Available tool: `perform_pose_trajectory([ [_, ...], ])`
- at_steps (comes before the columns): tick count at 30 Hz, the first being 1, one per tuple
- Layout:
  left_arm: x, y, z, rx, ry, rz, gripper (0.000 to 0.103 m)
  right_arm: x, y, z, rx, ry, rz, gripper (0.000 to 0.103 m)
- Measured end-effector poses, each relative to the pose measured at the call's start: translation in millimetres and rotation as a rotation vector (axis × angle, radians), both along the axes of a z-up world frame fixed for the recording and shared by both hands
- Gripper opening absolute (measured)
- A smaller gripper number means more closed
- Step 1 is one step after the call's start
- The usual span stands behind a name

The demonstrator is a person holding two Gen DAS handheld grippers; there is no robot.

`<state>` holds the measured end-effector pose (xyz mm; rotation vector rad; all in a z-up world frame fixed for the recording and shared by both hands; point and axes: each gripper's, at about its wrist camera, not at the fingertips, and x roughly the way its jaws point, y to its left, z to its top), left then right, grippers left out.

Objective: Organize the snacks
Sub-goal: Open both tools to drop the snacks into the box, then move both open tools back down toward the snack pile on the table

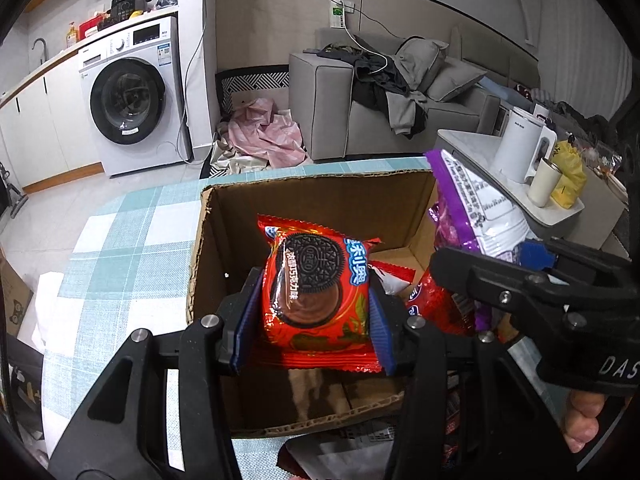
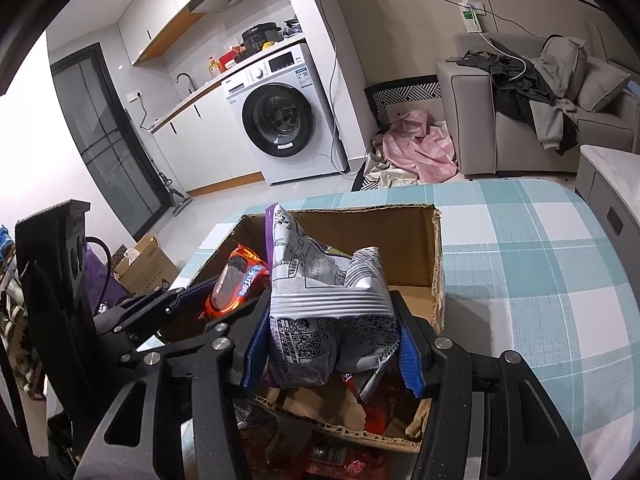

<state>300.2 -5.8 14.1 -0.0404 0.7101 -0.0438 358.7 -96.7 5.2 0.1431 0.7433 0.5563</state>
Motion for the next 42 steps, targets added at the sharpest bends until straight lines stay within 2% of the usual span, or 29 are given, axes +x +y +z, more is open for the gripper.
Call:
perform_pose_trajectory([
  [8,-3,1,4,-0.018,-0.016,-0.015,0.047,-7,-2,8,-0.011,-0.034,0.0,0.067],
  [13,-12,1,13,-0.004,-0.033,-0.006,0.071,-15,-12,18,0.003,-0.065,-0.016,0.082],
  [15,-19,5,17,-0.014,-0.043,-0.003,0.084,-19,-15,23,0.004,-0.08,-0.019,0.089],
  [17,-26,8,22,-0.019,-0.052,0.002,0.085,-24,-19,28,0.005,-0.096,-0.028,0.097],
  [19,-34,10,27,-0.018,-0.053,0.004,0.09,-29,-21,32,0.004,-0.107,-0.028,0.102],
  [20,-39,12,29,-0.018,-0.055,0.004,0.099,-32,-22,34,0.0,-0.112,-0.027,0.103],
  [21,-44,13,31,-0.019,-0.063,0.005,0.102,-36,-24,37,-0.005,-0.119,-0.026,0.103],
  [42,-146,23,65,0.007,-0.109,0.047,0.102,-96,-52,36,-0.047,-0.118,-0.004,0.103],
])
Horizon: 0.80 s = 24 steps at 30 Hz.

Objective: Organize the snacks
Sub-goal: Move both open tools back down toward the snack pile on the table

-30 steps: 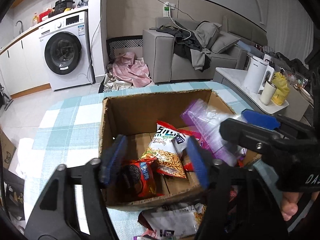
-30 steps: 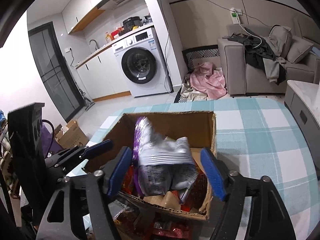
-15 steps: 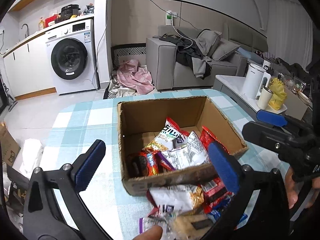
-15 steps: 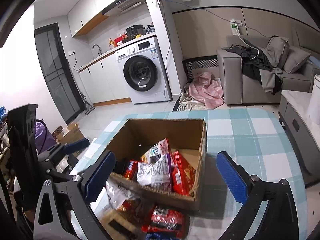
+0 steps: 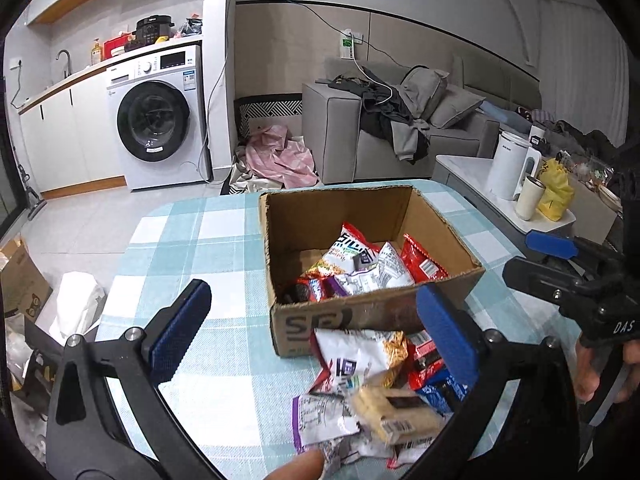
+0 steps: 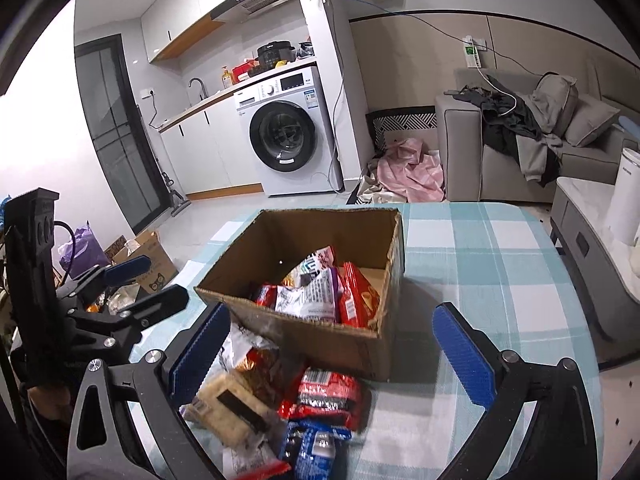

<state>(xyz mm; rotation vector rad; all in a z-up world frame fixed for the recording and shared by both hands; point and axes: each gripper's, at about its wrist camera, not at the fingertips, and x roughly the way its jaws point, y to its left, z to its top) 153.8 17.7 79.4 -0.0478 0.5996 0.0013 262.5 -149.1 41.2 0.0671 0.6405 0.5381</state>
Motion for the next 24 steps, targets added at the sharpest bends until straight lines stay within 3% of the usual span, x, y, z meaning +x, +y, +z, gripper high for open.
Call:
perform_pose_trajectory([
  [11,-39,3,-4,0.002,0.014,0.013,0.102,-22,-12,-19,-0.035,0.043,-0.004,0.103],
  [24,-54,7,-36,-0.005,0.085,0.015,0.102,-31,-17,-59,-0.064,0.138,-0.008,0.103],
])
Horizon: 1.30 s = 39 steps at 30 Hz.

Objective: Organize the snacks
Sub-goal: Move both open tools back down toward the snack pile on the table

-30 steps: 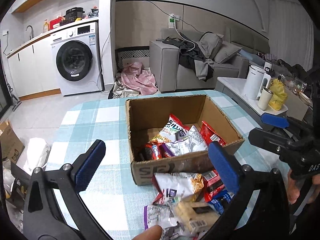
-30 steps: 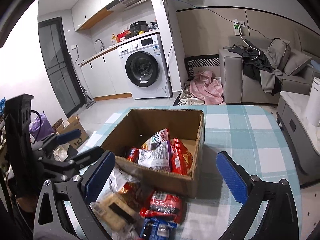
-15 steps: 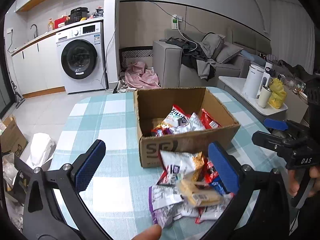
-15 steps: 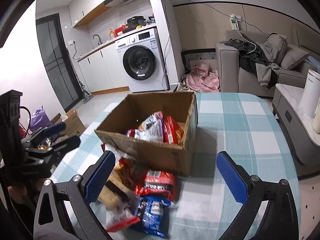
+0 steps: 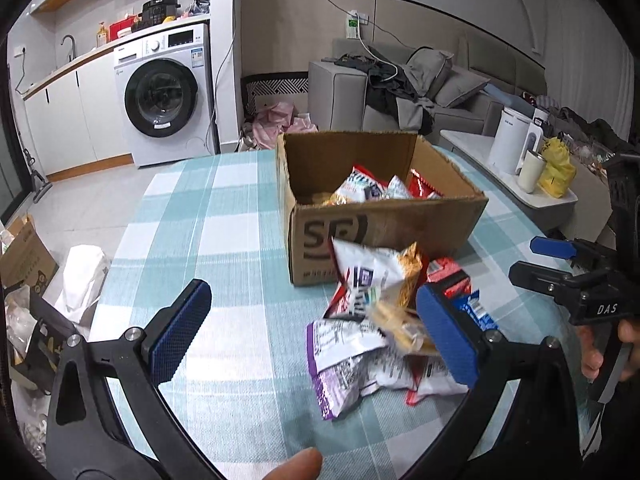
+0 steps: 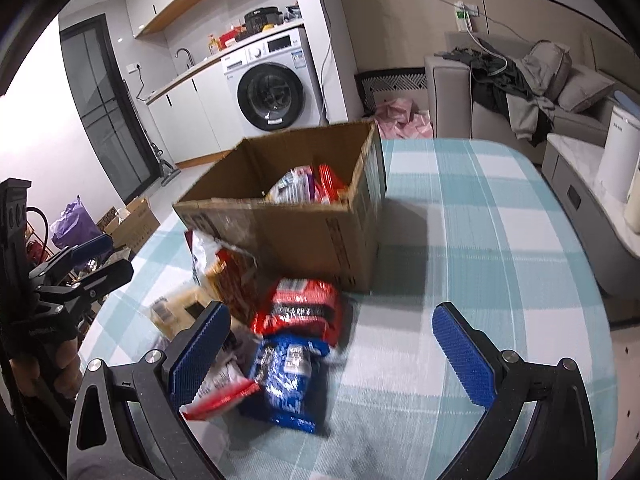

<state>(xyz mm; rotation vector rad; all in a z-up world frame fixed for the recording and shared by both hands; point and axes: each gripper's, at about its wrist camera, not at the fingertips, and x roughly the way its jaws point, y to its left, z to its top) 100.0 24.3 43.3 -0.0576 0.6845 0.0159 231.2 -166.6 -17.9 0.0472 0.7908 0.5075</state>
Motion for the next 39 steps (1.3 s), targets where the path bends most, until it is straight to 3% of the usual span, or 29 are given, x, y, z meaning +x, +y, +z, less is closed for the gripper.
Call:
perform_pose_trajectory([
  [25,-8,6,-49,-0.024,0.093,-0.019,0.102,-1,2,-53,-0.065,0.107,0.008,0.103],
  [31,-2,-2,-61,-0.004,0.128,-0.038,0.102,2,5,-62,-0.083,0.125,0.019,0.103],
  [39,14,-7,-76,-0.038,0.169,-0.061,0.102,2,14,-66,-0.095,0.13,0.059,0.103],
])
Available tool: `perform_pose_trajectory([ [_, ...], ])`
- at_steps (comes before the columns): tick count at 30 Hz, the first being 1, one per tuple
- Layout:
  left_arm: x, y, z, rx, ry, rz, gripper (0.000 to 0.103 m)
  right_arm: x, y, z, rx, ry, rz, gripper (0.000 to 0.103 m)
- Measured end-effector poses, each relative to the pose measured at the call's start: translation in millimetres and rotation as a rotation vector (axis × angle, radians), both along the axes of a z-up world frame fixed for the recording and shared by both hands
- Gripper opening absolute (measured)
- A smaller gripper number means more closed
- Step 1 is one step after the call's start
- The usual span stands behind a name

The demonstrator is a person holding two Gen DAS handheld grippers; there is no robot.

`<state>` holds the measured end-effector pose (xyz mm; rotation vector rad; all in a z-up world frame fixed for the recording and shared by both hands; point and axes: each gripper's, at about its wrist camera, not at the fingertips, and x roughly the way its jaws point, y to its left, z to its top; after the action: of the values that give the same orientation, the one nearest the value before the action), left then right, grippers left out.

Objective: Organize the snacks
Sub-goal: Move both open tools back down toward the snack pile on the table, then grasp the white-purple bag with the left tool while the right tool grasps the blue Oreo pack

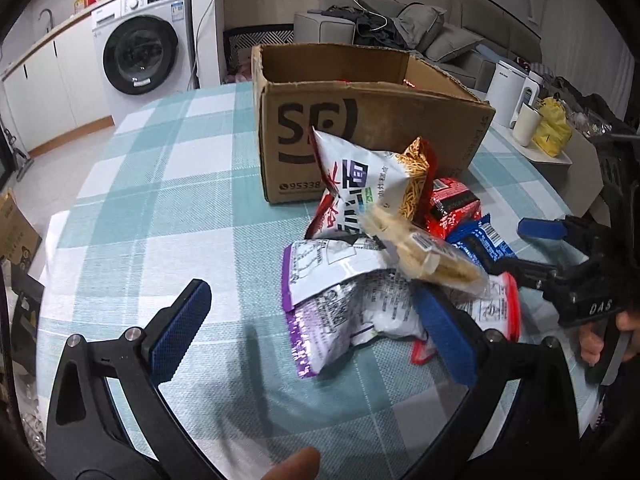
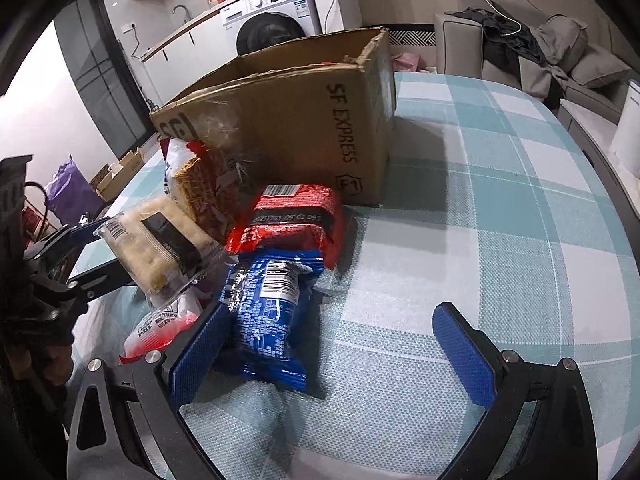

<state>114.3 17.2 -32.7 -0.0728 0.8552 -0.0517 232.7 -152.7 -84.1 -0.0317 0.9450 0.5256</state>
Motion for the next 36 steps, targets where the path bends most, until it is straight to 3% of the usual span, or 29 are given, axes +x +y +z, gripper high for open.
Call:
perform_pose_trajectory([
  [12,22,-4,-20,0.016,0.065,0.004,0.102,-1,18,-4,-0.016,0.006,0.058,0.103],
  [20,32,3,-29,0.015,0.083,0.017,0.102,0,35,-8,-0.107,-0.027,0.066,0.103],
  [30,26,7,-36,0.036,0.095,0.01,0.102,3,22,-9,-0.125,-0.027,0.034,0.103],
  [36,24,8,-36,0.034,0.097,-0.021,0.09,2,16,-10,-0.129,-0.036,0.028,0.099],
])
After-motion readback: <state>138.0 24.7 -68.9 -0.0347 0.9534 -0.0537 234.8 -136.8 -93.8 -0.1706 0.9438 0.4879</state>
